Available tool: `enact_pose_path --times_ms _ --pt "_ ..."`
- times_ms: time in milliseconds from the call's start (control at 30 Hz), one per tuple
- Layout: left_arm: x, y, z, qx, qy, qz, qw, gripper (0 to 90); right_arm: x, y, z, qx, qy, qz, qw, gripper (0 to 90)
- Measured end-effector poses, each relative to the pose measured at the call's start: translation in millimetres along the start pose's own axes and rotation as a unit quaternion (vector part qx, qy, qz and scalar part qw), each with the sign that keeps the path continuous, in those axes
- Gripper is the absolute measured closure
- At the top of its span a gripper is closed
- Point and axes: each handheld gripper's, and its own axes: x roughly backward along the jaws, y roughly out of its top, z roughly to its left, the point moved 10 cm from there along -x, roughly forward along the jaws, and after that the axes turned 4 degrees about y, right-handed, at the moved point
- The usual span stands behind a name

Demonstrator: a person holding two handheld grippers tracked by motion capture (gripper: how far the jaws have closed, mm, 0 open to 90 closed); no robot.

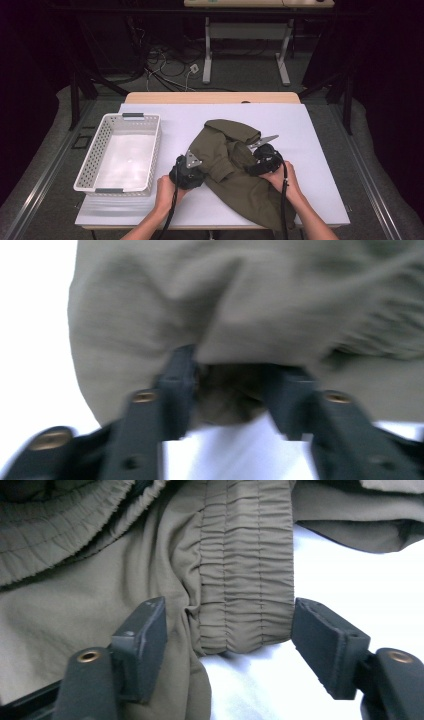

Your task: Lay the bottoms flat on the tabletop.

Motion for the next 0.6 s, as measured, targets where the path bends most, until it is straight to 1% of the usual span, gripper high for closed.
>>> enact_pose_path --times_ms 33,67,100,133,167,200,233,267,300,333,367,400,433,467,500,533,567,600 --pt "1.8 -1.0 -4.4 -0.002 -0.007 0.003 1.0 41.9 0.0 -0.4 -1.0 0.004 -0.001 0.004 1.0 25.6" --pt "3.0 -2.2 -7.8 -0.006 -0.011 0.008 0.9999 37.5 0.6 -1.6 -1.2 0.003 0.0 0.013 0.9999 24.0" --pt "3.9 -3.0 -12.6 -0.008 -0.016 0.009 0.9998 34.7 -0.6 -0.8 -1.0 0.002 0.001 0.008 1.0 23.1" --pt "4.8 -3.5 -16.2 -0.013 -0.019 0.01 0.9997 32.3 -1.1 -1.5 -0.4 -0.004 0.004 0.014 0.9999 21.4" --pt "4.2 -4.1 -20.8 -0.014 -0.023 0.011 0.9996 29.0 -2.7 -1.0 -2.1 0.001 0.003 0.011 0.9999 19.8" --pt "3.4 -4.3 -22.5 -0.018 -0.025 0.012 0.9995 26.2 -5.2 -0.8 -2.2 -0.003 0.004 0.011 0.9999 18.3" --pt "2.1 -4.9 -26.5 -0.013 -0.034 0.016 0.9992 24.6 -4.7 -2.5 -2.9 -0.001 0.005 0.021 0.9998 17.9" --pt "1.1 -4.9 -27.4 -0.015 -0.036 0.016 0.9991 22.8 -7.7 -0.8 -0.5 -0.014 0.01 0.014 0.9998 17.6" --pt "-1.3 -4.9 -30.3 -0.012 -0.039 0.017 0.999 21.9 -6.9 -2.1 -1.2 -0.011 0.009 0.024 0.9996 17.7" --pt "-3.0 -5.0 -32.3 -0.015 -0.041 0.021 0.9988 20.7 -10.8 0.7 -3.2 -0.001 0.008 0.006 1.0 18.0" --pt "-5.0 -5.3 -35.2 -0.016 -0.042 0.023 0.9987 20.2 -9.7 -1.4 -2.9 -0.005 0.006 0.023 0.9997 18.9" --pt "-7.0 -5.3 -37.8 -0.018 -0.043 0.023 0.9986 20.2 -10.7 -1.5 -1.4 -0.009 0.012 0.024 0.9996 21.2" --pt "-8.6 -5.0 -39.1 -0.022 -0.041 0.024 0.9987 20.3 -12.3 -0.7 -2.0 -0.007 0.012 0.017 0.9998 23.7" --pt "-9.9 -5.0 -40.3 -0.023 -0.04 0.024 0.9987 21.3 -13.0 -0.3 -1.7 -0.006 0.016 0.016 0.9997 26.4" --pt "-11.2 -5.0 -41.6 -0.022 -0.041 0.023 0.9986 23.8 -13.0 -0.4 -1.6 -0.004 0.017 0.017 0.9997 28.2" --pt "-12.3 -5.0 -43.2 -0.022 -0.042 0.019 0.9987 27.4 -13.3 -0.4 -3.2 0.001 0.013 0.016 0.9998 30.1" --pt "-12.3 -4.8 -44.0 -0.026 -0.043 0.014 0.9986 32.7 -12.6 -1.2 -2.7 -0.003 0.013 0.021 0.9997 31.7" --pt "-11.4 -4.8 -46.1 -0.029 -0.046 0.007 0.9985 38.3 -13.5 -0.2 -2.9 -0.004 0.013 0.014 0.9998 33.5"
